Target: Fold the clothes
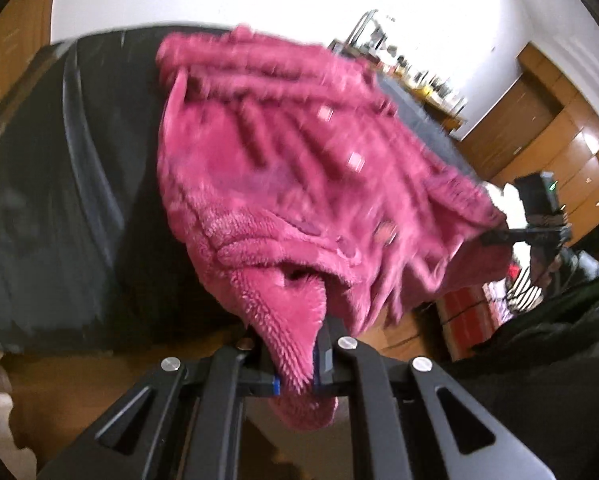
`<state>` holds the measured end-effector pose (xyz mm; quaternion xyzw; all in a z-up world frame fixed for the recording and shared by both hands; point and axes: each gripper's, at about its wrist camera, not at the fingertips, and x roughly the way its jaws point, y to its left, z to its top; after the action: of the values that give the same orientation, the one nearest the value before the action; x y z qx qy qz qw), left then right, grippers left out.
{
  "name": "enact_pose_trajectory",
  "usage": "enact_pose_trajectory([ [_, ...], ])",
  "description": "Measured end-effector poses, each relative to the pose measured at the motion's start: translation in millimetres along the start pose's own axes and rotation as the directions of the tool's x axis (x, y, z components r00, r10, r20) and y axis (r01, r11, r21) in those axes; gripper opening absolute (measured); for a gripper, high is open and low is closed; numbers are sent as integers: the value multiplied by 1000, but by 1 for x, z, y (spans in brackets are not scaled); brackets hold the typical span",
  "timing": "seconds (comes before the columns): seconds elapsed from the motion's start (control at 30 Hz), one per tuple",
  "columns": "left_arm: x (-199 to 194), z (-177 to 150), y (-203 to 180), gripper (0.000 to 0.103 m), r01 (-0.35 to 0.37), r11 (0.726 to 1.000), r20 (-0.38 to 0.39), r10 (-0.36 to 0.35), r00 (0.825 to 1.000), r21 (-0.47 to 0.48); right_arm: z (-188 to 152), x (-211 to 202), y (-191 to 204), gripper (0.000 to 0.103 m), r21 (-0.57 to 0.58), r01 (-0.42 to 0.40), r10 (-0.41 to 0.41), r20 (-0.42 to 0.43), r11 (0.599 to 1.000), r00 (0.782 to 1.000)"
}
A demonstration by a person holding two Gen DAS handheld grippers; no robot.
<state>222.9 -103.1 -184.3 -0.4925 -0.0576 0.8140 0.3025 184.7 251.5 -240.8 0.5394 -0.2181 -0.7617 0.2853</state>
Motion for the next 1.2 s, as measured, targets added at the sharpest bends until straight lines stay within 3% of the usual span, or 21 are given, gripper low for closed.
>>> enact_pose_trajectory([
  [0.13,-28,36,-16,11,46,999,94,-48,994,26,14,-21,10,13,11,-123,121,94,992,988],
  [0.27,-47,76,-30,11,83,995,172,-91,981,52,44,-42,19,13,9,-226,220,188,974,957],
  [0.53,-58,147,-16,11,170,985,289,-159,944,-14,100,-74,25,13,20,-310,284,352,950,892],
  [0.67,-59,184,1,11,192,980,330,-165,930,-51,133,-90,22,13,21,-317,279,422,948,862],
  [0.9,-41,256,52,11,229,958,386,-148,911,-173,187,-120,-4,13,77,-284,207,509,956,835],
  [1.03,-14,293,85,11,235,935,367,-127,922,-264,223,-112,-26,13,150,-257,136,547,955,826],
  [1.2,29,333,118,11,212,914,311,-103,945,-345,267,-90,-57,13,242,-204,40,549,949,835],
])
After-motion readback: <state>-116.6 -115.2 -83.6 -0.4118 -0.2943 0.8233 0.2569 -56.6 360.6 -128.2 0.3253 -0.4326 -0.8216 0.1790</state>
